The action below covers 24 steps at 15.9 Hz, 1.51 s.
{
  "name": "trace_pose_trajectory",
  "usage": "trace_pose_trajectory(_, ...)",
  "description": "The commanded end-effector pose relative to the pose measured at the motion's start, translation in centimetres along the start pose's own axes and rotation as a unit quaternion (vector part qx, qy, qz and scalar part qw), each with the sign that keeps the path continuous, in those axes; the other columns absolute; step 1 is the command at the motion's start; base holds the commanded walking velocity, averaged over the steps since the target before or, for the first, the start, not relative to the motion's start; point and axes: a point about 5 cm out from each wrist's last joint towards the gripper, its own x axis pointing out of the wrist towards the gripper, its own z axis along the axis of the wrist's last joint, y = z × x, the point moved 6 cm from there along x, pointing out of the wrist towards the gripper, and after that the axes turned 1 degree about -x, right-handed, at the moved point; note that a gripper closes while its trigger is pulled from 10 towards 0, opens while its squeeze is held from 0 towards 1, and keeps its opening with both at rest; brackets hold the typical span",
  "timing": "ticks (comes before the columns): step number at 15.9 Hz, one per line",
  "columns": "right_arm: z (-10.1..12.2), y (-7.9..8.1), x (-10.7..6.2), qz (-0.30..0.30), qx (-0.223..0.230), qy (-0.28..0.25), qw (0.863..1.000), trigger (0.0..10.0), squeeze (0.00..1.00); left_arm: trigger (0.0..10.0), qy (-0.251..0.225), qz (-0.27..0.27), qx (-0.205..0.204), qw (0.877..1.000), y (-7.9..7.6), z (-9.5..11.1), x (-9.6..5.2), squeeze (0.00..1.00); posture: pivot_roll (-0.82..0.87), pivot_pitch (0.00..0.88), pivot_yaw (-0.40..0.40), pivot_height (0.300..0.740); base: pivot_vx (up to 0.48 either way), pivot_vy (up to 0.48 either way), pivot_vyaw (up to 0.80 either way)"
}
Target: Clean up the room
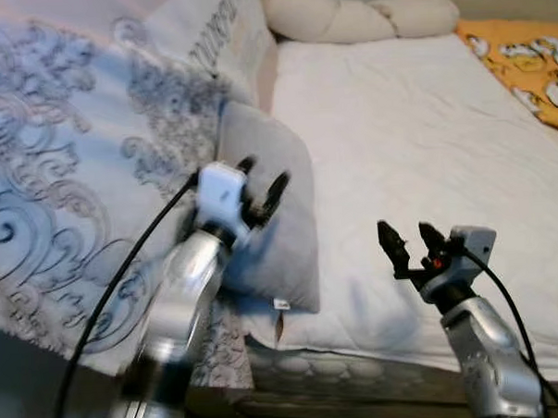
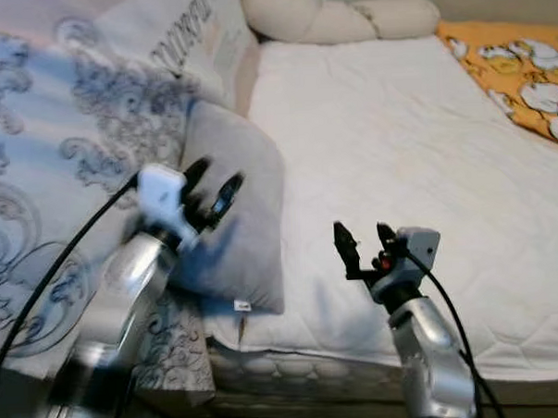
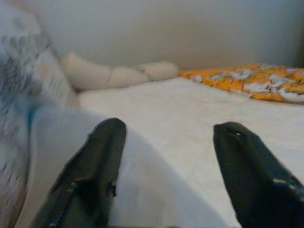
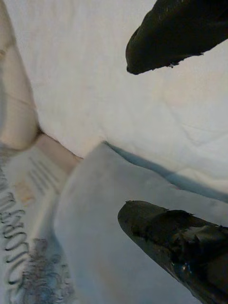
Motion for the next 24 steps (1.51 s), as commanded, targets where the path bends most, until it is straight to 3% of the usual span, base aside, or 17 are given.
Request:
trace_pose_trajectory(1,0.6,-0.1,-0.1,-0.016,-0.016,-0.011,1.0,10.0,1.0,10.0,0.018,0.039,0.006,0.999,1.5,-0.3,-0.9,1.0,-0.03,0.0,0.019,0.74,0.0,0.0,0.0)
trace_pose_trajectory(4,0.9,-0.5,-0.5,-0.05,-0.064,-0.012,0.997,10.0,1.0,10.0,0.06,0.085,0.045,0.994,3.6,-1.9,-3.6,1.0,-0.02,0.0,0.013,0.74,0.0,-0.48,0.0)
trace_pose_trajectory(6,1.5,-1.0,-1.0,-0.072,-0.098,-0.043,0.992,10.0,1.0,10.0,0.073,0.099,0.049,0.991,3.9,-2.3,-4.4,1.0,-0.02,0.0,0.011,0.74,0.0,-0.48,0.0)
trace_pose_trajectory(8,1.2,-2.4,-1.7,-0.126,-0.072,-0.03,0.989,10.0,1.0,10.0,0.093,0.131,0.046,0.986,4.6,-3.0,-6.2,1.0,-0.02,0.0,0.009,0.74,0.0,-0.48,0.0)
trace_pose_trajectory(12,1.0,-1.8,-2.0,-0.108,-0.059,-0.026,0.992,10.0,1.0,10.0,0.125,0.17,0.042,0.977,5.2,-4.3,-9.0,1.0,-0.03,0.0,0.008,0.74,0.0,-0.48,0.0)
trace_pose_trajectory(13,0.4,-2.3,-1.8,-0.12,-0.079,0.002,0.99,10.0,1.0,10.0,0.13,0.169,0.047,0.976,5.0,-4.4,-9.2,1.0,-0.02,0.0,-0.007,0.74,0.0,-0.48,0.0)
trace_pose_trajectory(14,0.2,-2.4,-1.4,-0.122,-0.069,0.014,0.99,10.0,1.0,10.0,0.133,0.162,0.045,0.977,4.8,-4.7,-9.1,1.0,-0.02,0.0,-0.01,0.74,0.0,-0.48,0.0)
trace_pose_trajectory(20,0.8,-1.2,-0.4,-0.095,-0.049,-0.004,0.994,10.0,1.0,10.0,0.145,0.192,0.056,0.969,6.1,-4.9,-8.8,1.0,-0.03,0.0,0.008,0.74,0.0,-0.48,0.0)
trace_pose_trajectory(24,1.0,-0.9,0.0,-0.08,-0.08,-0.007,0.994,10.0,1.0,10.0,0.147,0.2,0.064,0.967,6.4,-4.8,-8.7,1.0,-0.02,0.0,0.01,0.74,0.0,-0.48,0.0)
